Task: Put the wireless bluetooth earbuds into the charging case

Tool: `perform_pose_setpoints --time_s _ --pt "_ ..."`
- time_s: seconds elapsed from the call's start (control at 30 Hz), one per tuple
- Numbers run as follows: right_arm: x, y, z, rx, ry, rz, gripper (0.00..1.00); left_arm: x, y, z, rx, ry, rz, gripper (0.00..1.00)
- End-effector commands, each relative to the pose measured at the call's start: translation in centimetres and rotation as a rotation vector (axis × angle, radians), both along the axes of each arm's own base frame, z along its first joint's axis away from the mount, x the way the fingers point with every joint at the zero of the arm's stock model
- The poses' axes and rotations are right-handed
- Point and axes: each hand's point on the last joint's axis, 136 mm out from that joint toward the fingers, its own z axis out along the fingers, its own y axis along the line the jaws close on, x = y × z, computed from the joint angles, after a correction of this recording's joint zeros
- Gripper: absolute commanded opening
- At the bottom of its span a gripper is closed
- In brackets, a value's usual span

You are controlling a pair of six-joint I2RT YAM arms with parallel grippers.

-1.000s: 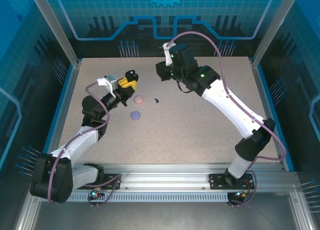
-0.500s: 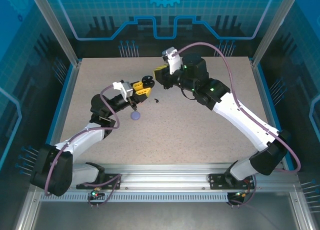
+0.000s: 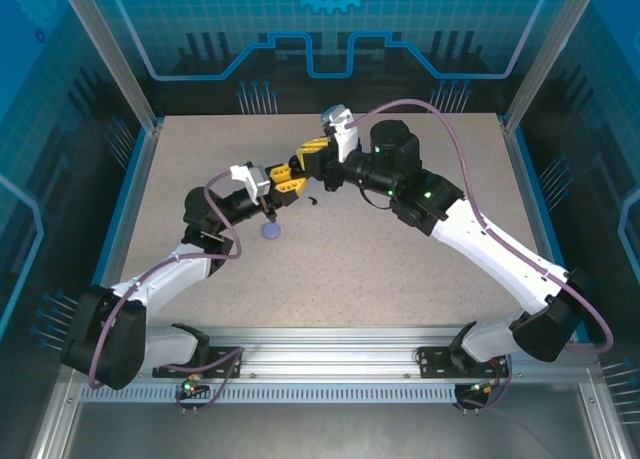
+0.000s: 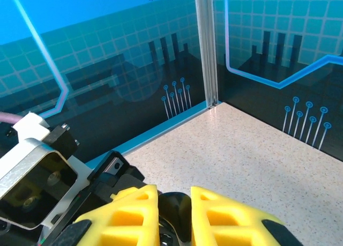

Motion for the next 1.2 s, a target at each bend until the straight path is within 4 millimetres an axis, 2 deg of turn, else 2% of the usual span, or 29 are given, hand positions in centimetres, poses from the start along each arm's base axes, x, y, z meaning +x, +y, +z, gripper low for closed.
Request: perform_pose_setpoints --time_s 0.0,0.37,0.83,1.17 --pt "-1.3 0.5 1.2 0.023 -0.051 0.040 0.16 -0.8 -0.5 2.0 0.004 -0.097 -0.028 0.00" --pt "-1.3 0.3 0.2 0.034 -0.032 0.029 0.15 -0.9 -0.5 2.4 0.005 -0.114 -0.029 0.00" --pt "-1.4 1.5 -1.5 0.017 0.004 0.058 0.12 -0.8 -0.6 2.4 0.001 -0.112 -0.029 0.00" --pt "-1.5 0.6 -3.1 -0.008 0.023 0.023 0.10 -0.7 -0.5 2.7 -0.004 -0.116 -0.026 0.00"
